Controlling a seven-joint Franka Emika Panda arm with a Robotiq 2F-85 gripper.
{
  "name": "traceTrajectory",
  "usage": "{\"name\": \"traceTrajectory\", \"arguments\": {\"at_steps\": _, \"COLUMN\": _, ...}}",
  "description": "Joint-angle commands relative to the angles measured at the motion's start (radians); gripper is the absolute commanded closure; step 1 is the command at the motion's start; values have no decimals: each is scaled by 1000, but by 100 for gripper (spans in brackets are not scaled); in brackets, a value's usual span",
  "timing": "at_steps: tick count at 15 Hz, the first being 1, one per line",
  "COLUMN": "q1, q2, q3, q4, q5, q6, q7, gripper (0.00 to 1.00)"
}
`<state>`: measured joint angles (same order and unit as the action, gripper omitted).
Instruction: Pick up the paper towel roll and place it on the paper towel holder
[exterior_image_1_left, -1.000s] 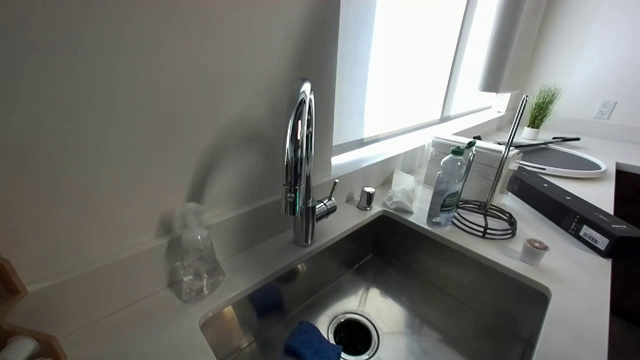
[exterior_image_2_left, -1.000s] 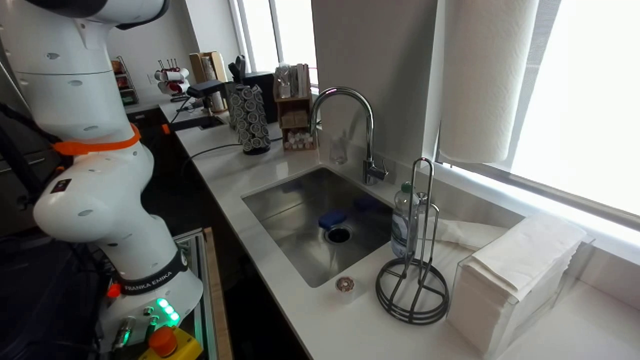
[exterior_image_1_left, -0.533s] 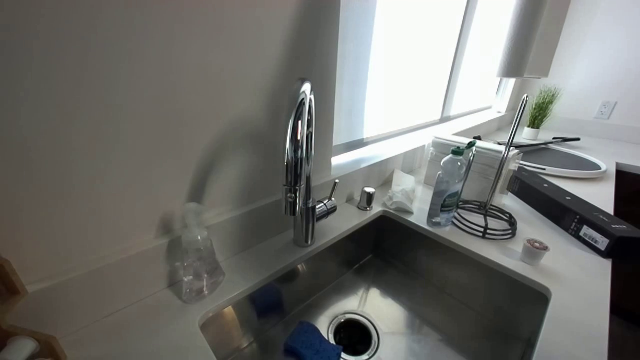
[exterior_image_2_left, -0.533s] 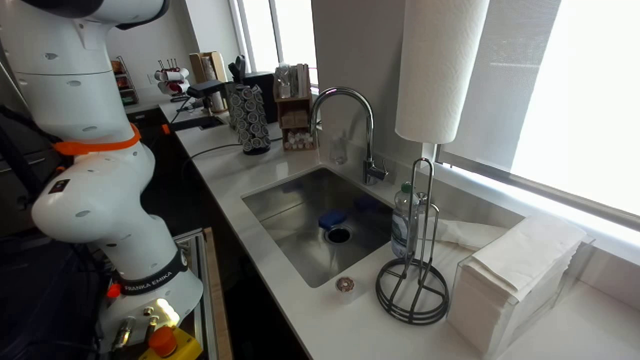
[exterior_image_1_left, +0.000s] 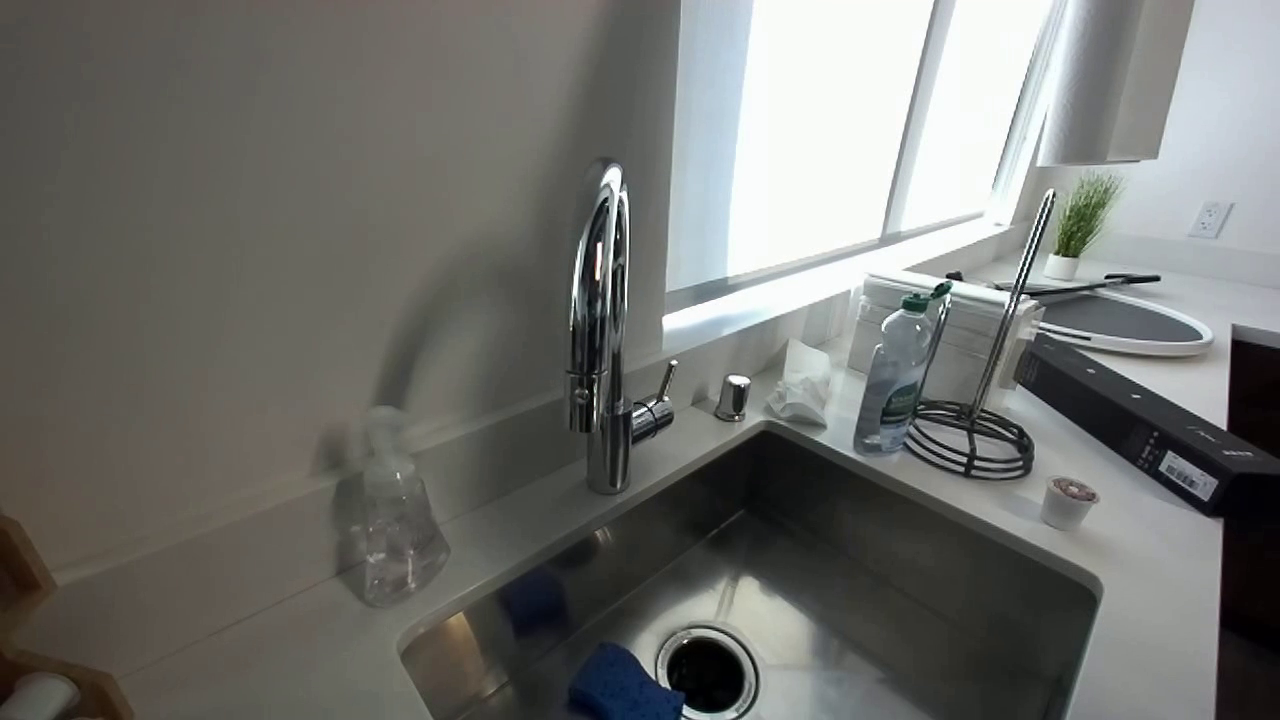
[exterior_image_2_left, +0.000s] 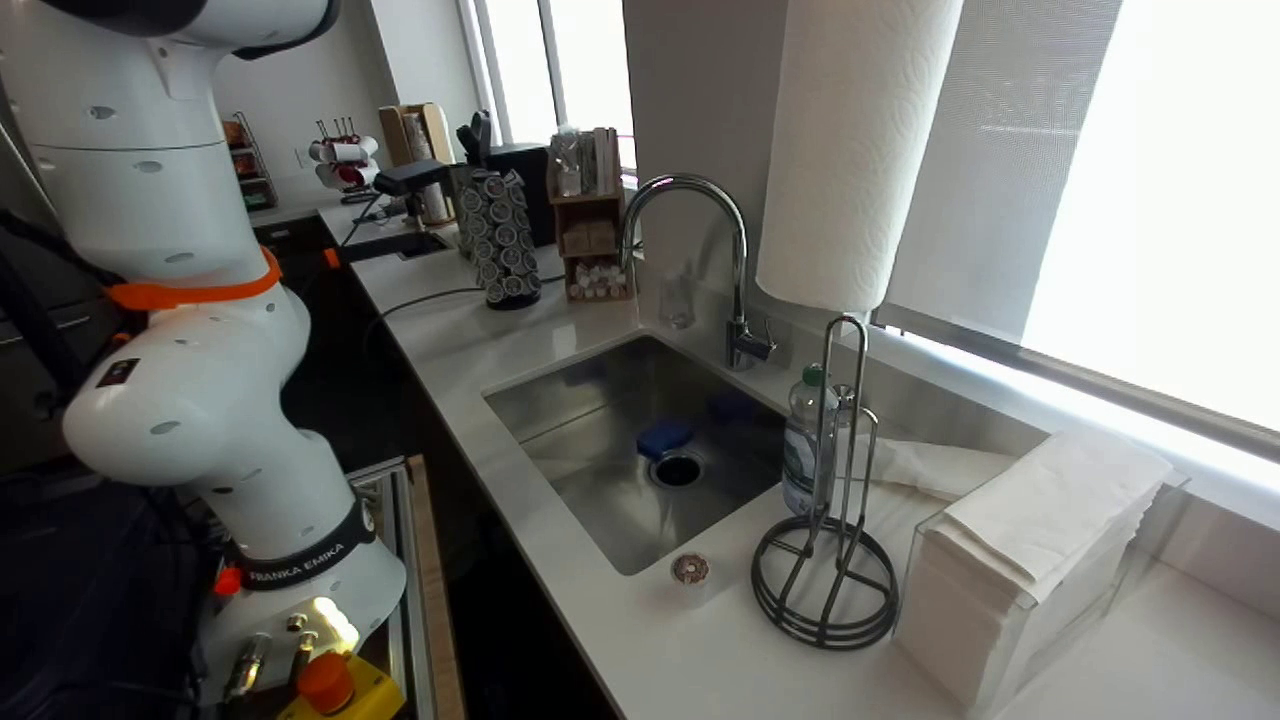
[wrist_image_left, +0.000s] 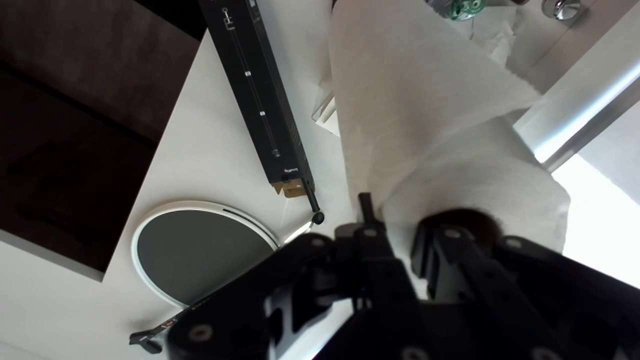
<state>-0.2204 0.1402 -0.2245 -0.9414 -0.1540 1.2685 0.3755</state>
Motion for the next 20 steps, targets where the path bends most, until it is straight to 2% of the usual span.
{"name": "traceTrajectory", "arguments": {"at_steps": 1, "q1": 15, "q2": -24, "q3": 5, "q4": -53, "q5": -32, "q6": 55, "q7": 59, "gripper": 96}}
{"name": "traceTrajectory", "arguments": {"at_steps": 4, "q1": 32, "q2": -50, "q3": 16, "q4": -129, "q5": -34, "q6": 122, "q7": 130, "gripper": 96}}
{"name": "traceTrajectory", "arguments": {"at_steps": 5, "q1": 11, "q2": -5, "q3": 8, "q4": -46, "q5": -14, "q6": 73, "q7": 75, "gripper": 96}}
{"name": "traceTrajectory", "arguments": {"at_steps": 6, "q1": 14, "q2": -3, "q3": 10, "q4": -54, "q5": -14, "q6": 80, "q7": 80, "gripper": 83}}
{"name": "traceTrajectory", "arguments": {"at_steps": 11, "q1": 12, "q2": -1, "q3": 8, "q4": -52, "q5": -14, "q6": 80, "q7": 78, "gripper": 83}}
{"name": "traceTrajectory", "arguments": {"at_steps": 12, "q1": 12, "q2": -1, "q3": 8, "q4": -52, "q5": -14, "q6": 80, "q7": 78, "gripper": 96}}
{"name": "traceTrajectory", "arguments": {"at_steps": 20, "q1": 14, "q2": -20, "q3": 9, "q4": -95, "q5": -23, "q6": 69, "q7": 71, "gripper": 96}}
